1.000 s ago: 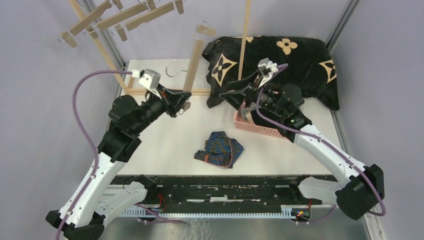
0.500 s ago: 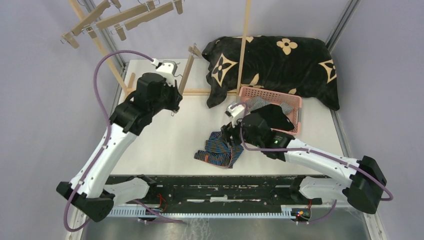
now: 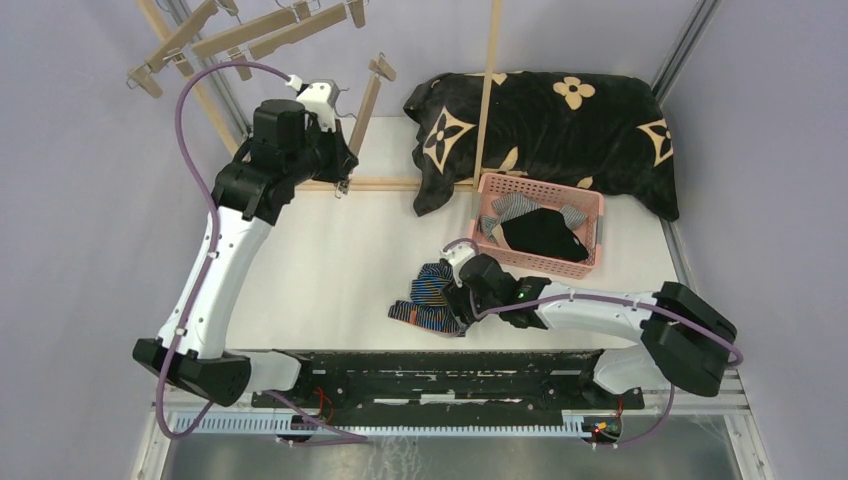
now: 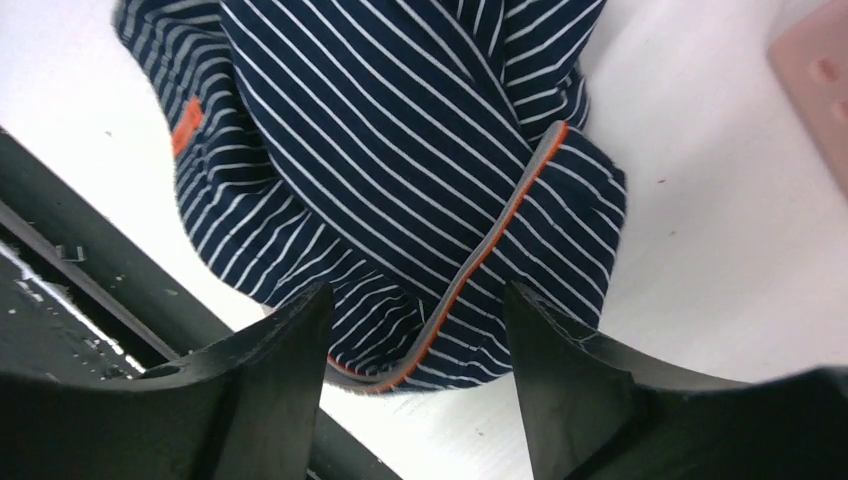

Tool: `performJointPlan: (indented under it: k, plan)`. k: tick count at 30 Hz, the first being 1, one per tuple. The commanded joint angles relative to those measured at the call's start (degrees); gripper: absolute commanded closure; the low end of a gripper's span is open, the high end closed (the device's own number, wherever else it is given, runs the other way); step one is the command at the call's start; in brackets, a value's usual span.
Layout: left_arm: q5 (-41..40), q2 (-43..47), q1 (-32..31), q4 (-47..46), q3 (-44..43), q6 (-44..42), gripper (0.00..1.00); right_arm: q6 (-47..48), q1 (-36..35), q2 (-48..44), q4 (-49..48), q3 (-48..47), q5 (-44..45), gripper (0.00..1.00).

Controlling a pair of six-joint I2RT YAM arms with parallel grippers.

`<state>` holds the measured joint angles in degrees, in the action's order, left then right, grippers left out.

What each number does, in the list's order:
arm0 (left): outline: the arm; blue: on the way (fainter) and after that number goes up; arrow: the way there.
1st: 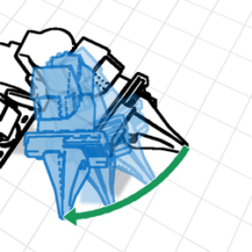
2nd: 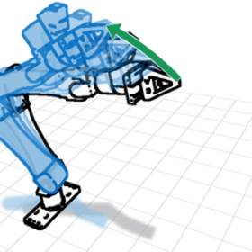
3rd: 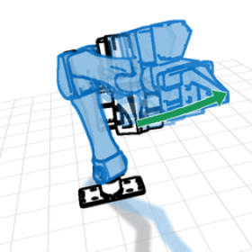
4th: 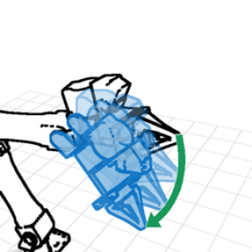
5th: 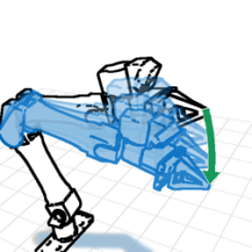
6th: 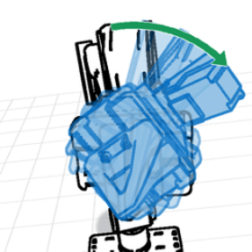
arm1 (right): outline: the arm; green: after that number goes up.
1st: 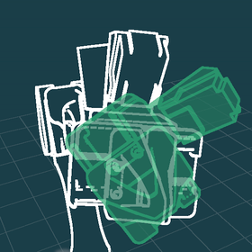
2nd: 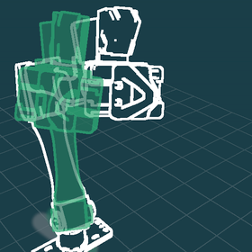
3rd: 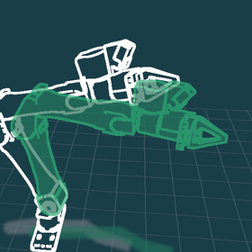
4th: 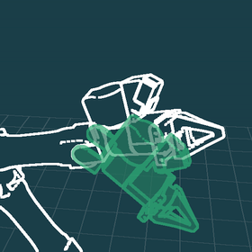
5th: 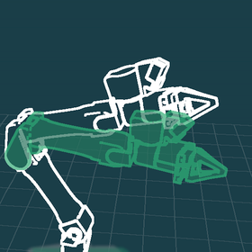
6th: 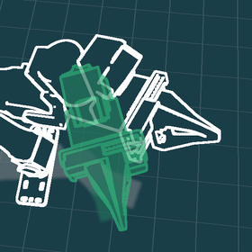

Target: Remove the underwear clipped to the hanger

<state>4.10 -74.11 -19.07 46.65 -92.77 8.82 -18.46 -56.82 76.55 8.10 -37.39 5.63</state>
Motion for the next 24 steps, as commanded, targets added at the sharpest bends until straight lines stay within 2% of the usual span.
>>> performJointPlan:
  k: [1,3,7,10,16,20,24]
  plan:
    - [4.3,-2.4,-0.1,-1.4,-5.7,-2.5,0.97,-2.2,-0.5,3.8,-2.6,-1.5,-0.6,0.34]
    - [2.5,-3.5,0.0,-0.6,-8.2,-2.5,0.97,-2.5,-0.6,5.3,-2.6,-2.1,-1.0,0.50]
    - [1.0,-7.0,0.1,2.2,-15.3,-3.4,0.97,-2.1,-0.7,7.0,-1.4,-3.8,-1.3,0.96]
    - [1.4,-10.9,0.3,5.2,-21.5,-4.1,0.97,-1.0,-0.8,5.2,-0.1,-4.7,-0.5,0.99]
    - [5.3,-17.6,3.8,8.6,-29.0,-5.2,0.97,0.9,-1.6,-8.2,4.6,-8.1,6.0,0.99]
    - [6.5,-20.6,5.3,9.8,-32.6,-5.2,0.97,4.6,-1.6,-16.0,8.2,-13.0,15.5,0.99]
    - [7.9,-22.1,6.0,10.5,-35.4,-5.2,0.97,8.9,-1.6,-19.1,8.9,-17.5,30.9,0.99]
